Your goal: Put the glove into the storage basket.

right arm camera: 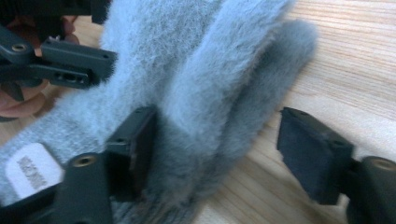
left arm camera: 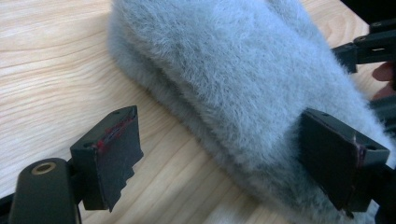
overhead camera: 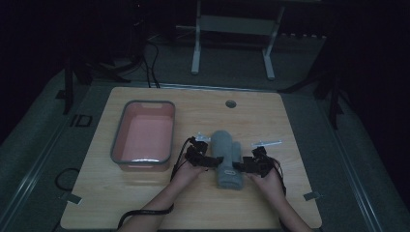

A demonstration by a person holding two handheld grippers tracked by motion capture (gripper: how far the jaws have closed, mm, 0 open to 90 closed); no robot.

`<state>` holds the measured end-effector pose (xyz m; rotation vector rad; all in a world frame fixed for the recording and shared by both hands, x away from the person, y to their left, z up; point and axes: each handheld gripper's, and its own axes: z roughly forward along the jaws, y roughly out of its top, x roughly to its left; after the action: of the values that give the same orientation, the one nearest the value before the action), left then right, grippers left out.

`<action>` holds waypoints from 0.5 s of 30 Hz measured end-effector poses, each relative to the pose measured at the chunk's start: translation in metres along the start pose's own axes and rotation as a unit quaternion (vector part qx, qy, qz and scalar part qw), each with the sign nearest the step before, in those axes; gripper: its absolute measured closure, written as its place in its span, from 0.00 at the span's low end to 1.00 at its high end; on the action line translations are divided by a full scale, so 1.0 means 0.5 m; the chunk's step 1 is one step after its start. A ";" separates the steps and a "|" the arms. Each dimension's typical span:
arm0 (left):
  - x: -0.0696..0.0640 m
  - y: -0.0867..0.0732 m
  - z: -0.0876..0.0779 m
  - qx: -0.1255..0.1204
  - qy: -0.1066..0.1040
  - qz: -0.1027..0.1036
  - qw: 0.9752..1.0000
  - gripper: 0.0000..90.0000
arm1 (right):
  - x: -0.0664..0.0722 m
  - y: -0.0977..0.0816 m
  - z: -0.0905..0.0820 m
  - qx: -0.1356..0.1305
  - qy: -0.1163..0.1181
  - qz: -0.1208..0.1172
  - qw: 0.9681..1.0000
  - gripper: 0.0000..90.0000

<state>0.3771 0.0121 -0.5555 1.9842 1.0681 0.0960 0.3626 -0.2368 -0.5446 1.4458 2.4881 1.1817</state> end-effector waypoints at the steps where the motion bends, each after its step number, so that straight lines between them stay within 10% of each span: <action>1: 0.000 0.002 0.002 0.000 0.001 0.002 1.000 0.18 | -0.002 -0.001 0.001 0.001 0.004 0.001 1.000 0.29; 15: 0.000 0.025 0.043 0.020 -0.029 0.029 0.999 0.27 | -0.028 0.001 0.011 0.027 0.069 -0.022 0.997 0.74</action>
<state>0.3943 -0.0050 -0.5603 2.0427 0.9833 0.0486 0.3731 -0.2440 -0.5528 1.3575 2.6471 1.2561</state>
